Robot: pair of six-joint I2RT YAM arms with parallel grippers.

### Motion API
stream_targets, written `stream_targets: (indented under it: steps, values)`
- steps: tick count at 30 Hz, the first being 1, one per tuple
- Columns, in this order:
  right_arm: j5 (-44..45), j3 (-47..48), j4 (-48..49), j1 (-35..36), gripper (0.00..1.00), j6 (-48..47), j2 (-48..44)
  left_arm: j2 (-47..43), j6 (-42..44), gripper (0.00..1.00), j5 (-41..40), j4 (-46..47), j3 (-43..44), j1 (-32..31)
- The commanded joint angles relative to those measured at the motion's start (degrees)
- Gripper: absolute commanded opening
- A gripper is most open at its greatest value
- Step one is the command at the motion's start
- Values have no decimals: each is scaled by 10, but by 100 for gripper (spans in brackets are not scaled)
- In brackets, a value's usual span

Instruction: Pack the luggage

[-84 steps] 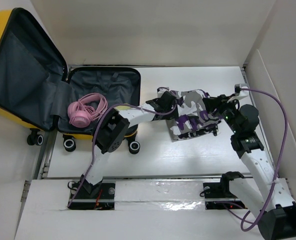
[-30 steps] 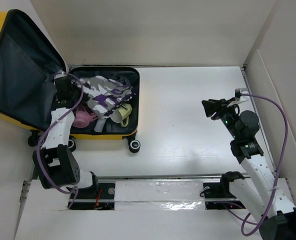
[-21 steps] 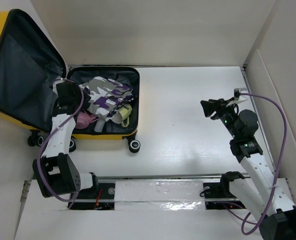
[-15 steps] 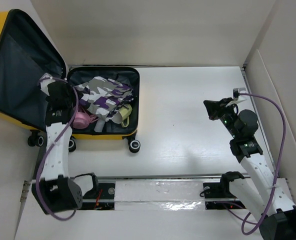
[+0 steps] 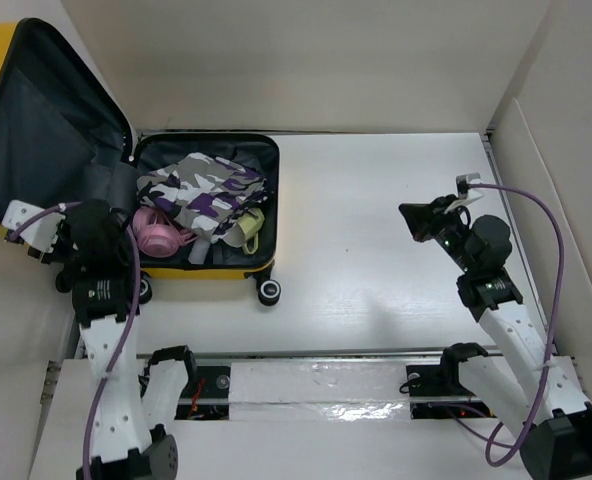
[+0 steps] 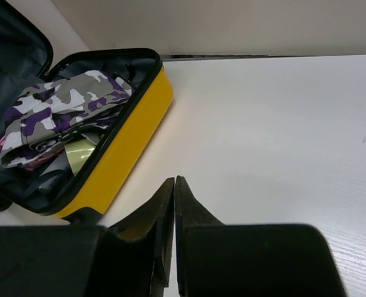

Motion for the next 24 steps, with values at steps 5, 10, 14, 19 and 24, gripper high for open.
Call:
stream_targets:
  steps: [5, 10, 14, 19, 24]
  values:
    - [-39, 37, 15, 17, 10, -22, 5, 135, 50, 64, -79, -63, 51, 89]
    - [-42, 41, 13, 34, 10, -28, 12, 196, 69, 61, -92, -51, 83, 89]
    - [-34, 43, 11, 40, 10, -34, 22, 221, 99, 49, -96, -28, 107, 89]
    - [-25, 45, 7, 46, 10, -38, 32, 247, 102, 35, -90, -23, 124, 89]
    - [0, 51, -7, 46, 10, -45, 37, 241, 116, 4, -69, -6, 110, 89]
